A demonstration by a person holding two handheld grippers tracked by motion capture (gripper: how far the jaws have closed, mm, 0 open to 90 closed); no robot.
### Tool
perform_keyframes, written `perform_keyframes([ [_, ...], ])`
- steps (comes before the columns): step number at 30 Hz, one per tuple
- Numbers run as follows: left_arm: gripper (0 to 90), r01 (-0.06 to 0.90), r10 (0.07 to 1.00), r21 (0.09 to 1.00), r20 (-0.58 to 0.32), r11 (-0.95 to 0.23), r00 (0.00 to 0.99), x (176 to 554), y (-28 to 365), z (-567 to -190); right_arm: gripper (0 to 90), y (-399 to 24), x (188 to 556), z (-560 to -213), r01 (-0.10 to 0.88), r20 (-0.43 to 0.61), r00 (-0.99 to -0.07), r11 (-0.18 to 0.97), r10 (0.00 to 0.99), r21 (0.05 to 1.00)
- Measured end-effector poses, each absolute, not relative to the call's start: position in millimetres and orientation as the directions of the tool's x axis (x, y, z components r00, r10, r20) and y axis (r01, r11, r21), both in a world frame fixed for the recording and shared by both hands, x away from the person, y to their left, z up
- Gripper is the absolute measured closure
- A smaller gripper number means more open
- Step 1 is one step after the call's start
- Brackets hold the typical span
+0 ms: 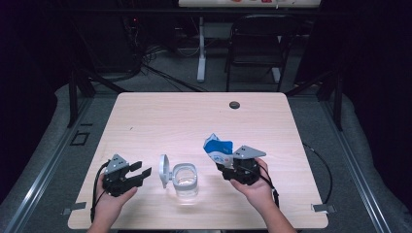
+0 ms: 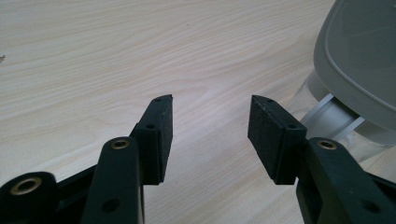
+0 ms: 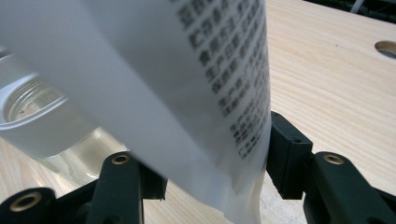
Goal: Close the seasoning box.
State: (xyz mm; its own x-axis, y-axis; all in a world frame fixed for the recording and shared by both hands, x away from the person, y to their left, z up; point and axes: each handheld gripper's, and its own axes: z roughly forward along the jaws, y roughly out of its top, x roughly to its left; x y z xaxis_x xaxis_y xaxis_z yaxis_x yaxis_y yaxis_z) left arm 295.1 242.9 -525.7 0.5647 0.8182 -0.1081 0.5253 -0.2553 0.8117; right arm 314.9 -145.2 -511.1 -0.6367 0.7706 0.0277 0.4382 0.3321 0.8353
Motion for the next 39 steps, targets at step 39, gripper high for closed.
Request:
perform_keyframes([
  [39,50.9,0.524,0.818,0.813,-0.108,-0.255,0.565,294.9,243.1,-525.6,48.0,-121.8,306.1,-509.5,0.324,-0.229,-0.619,0.509,0.752,0.798],
])
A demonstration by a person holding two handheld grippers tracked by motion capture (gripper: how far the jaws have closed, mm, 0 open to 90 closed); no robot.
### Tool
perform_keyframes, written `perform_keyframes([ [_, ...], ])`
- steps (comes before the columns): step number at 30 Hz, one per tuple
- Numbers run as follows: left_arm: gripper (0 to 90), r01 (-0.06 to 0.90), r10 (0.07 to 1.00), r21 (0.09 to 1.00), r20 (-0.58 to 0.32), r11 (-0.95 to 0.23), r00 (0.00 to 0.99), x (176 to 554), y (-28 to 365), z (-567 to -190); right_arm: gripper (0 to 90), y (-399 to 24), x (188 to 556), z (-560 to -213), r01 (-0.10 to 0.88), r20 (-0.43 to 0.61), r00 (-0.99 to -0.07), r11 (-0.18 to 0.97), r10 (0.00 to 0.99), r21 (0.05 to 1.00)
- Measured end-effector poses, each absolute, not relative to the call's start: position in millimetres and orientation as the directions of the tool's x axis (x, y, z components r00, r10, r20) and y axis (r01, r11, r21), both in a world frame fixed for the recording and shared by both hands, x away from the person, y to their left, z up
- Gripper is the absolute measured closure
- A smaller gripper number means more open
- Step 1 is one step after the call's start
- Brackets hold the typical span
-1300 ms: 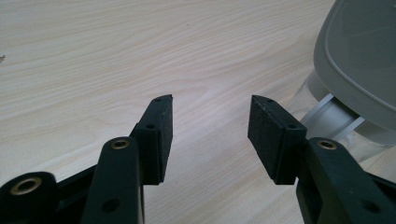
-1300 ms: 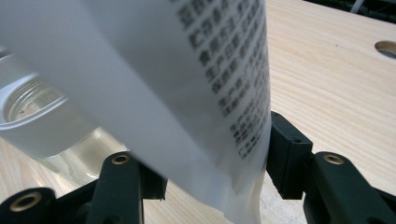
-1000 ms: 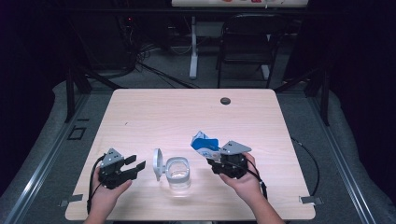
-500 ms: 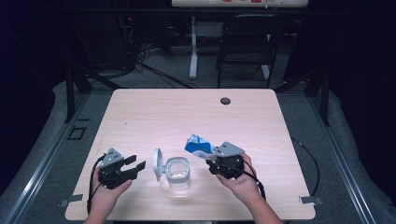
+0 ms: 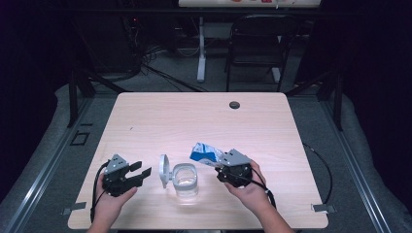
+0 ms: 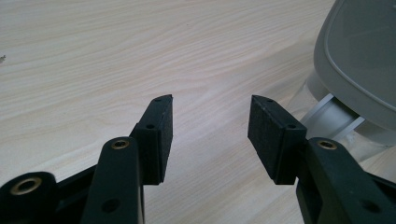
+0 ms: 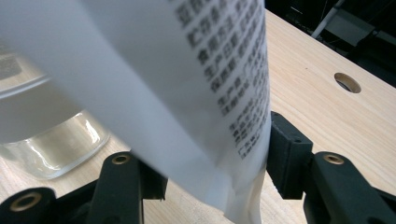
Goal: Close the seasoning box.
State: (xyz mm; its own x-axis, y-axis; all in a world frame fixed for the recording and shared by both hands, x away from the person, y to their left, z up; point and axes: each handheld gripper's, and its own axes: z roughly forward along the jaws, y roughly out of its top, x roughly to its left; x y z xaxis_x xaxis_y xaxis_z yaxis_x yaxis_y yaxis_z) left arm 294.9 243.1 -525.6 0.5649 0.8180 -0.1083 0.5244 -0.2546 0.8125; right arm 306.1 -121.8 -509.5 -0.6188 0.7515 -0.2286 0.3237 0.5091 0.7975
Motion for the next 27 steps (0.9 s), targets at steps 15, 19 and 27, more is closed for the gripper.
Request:
perform_keyframes([
  [15,50.8,0.523,0.819,0.814,-0.110,-0.251,0.564,295.0,243.4,-525.5,47.9,-118.2,303.6,-513.5,0.290,-0.327,-0.599,0.579,0.731,0.762],
  [19,50.8,0.524,0.819,0.814,-0.110,-0.251,0.563,295.0,243.4,-525.6,47.9,-117.6,303.5,-514.7,0.286,-0.344,-0.598,0.594,0.724,0.752],
  [27,50.8,0.524,0.818,0.814,-0.110,-0.251,0.564,294.9,243.2,-525.6,47.9,-115.4,301.9,-516.8,0.261,-0.414,-0.585,0.645,0.698,0.718],
])
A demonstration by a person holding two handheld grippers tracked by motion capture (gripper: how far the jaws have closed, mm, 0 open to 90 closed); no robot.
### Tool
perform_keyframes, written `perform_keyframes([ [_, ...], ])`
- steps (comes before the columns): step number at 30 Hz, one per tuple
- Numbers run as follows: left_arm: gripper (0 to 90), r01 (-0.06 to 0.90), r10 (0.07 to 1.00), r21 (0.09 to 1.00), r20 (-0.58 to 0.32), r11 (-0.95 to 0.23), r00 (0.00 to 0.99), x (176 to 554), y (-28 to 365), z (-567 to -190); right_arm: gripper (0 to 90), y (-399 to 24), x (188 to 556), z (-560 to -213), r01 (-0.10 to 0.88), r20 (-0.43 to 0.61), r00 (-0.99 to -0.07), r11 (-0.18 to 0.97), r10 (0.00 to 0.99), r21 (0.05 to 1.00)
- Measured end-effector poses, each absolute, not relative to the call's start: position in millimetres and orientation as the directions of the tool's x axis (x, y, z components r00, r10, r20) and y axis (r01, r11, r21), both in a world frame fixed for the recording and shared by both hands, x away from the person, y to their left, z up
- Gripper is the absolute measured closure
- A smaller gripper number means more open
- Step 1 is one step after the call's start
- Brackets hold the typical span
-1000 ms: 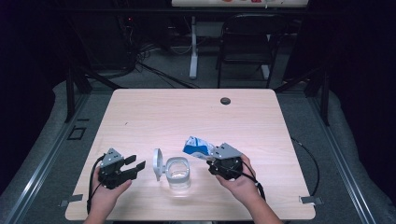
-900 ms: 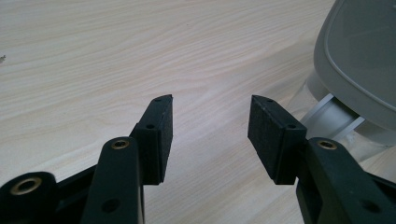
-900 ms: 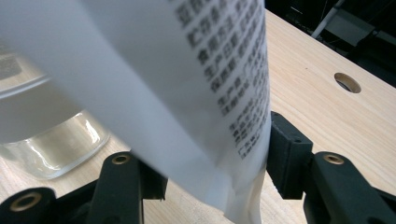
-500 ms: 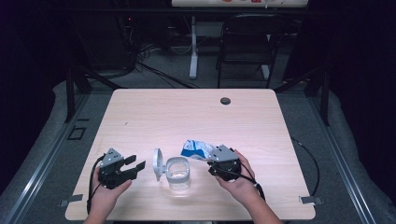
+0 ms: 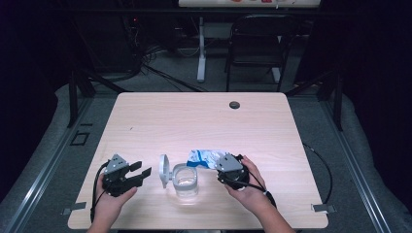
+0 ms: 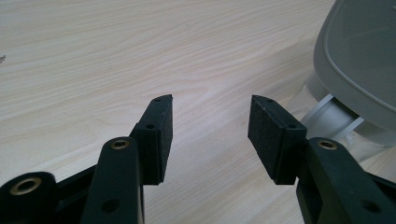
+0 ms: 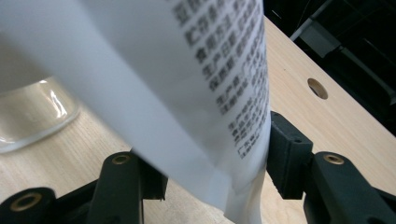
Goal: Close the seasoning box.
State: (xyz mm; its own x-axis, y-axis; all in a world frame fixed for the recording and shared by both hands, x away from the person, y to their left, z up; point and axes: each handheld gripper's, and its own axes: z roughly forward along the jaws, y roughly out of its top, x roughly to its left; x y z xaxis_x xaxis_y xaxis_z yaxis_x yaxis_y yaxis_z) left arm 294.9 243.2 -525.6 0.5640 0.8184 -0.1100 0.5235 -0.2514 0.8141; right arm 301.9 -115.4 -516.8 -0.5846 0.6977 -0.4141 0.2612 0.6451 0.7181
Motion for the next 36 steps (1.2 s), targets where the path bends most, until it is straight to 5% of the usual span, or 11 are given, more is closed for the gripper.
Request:
perform_keyframes([
  [36,50.8,0.524,0.817,0.812,-0.108,-0.256,0.567,295.0,242.9,-525.9,48.0,-113.1,300.8,-523.4,0.220,-0.560,-0.541,0.748,0.628,0.626],
])
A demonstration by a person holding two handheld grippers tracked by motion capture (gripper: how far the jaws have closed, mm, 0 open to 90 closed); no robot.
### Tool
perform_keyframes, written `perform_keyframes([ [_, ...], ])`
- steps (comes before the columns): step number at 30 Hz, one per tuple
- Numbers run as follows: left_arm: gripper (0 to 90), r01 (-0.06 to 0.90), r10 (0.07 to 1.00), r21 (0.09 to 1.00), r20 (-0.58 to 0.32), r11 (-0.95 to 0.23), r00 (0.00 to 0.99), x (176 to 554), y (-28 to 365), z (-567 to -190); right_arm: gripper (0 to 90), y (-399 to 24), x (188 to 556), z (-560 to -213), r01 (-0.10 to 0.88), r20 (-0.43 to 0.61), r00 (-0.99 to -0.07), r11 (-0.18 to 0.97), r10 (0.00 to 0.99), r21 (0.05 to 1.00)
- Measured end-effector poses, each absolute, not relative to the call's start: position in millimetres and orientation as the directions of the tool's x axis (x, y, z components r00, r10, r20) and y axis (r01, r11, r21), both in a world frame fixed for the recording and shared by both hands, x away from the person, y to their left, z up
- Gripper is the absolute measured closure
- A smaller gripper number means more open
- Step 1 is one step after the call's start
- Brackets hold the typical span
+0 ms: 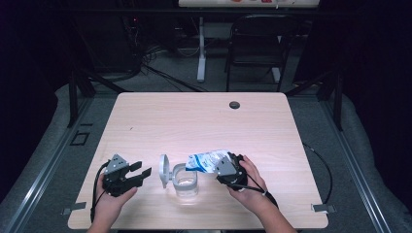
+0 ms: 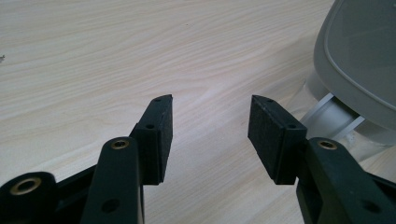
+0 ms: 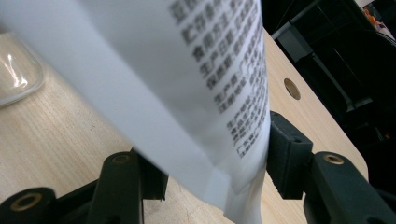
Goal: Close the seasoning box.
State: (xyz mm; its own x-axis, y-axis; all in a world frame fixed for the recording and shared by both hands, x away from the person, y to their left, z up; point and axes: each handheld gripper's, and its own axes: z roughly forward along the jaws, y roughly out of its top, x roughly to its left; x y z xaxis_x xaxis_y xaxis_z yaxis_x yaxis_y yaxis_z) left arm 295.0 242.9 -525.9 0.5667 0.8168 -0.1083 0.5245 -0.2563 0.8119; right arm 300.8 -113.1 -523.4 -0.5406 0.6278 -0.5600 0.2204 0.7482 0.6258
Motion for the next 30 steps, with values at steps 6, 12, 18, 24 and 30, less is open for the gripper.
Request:
perform_keyframes([
  [6,50.8,0.523,0.817,0.813,-0.108,-0.255,0.566,294.7,242.7,-525.8,47.9,-111.9,301.7,-525.6,0.211,-0.581,-0.533,0.762,0.615,0.613],
  [12,50.7,0.520,0.817,0.815,-0.105,-0.257,0.568,294.6,242.8,-525.6,48.0,-109.4,300.9,-526.0,0.192,-0.645,-0.516,0.810,0.563,0.554],
  [18,50.8,0.524,0.817,0.813,-0.109,-0.255,0.566,294.7,243.0,-525.6,48.0,-109.4,301.5,-528.6,0.187,-0.647,-0.508,0.806,0.568,0.561],
  [24,50.8,0.524,0.817,0.813,-0.108,-0.255,0.566,295.0,243.2,-525.8,48.0,-110.7,301.9,-528.1,0.188,-0.670,-0.496,0.821,0.553,0.538],
  [30,50.7,0.523,0.816,0.813,-0.107,-0.257,0.567,294.8,242.9,-525.8,48.0,-111.1,301.1,-527.2,0.194,-0.696,-0.491,0.845,0.523,0.498],
])
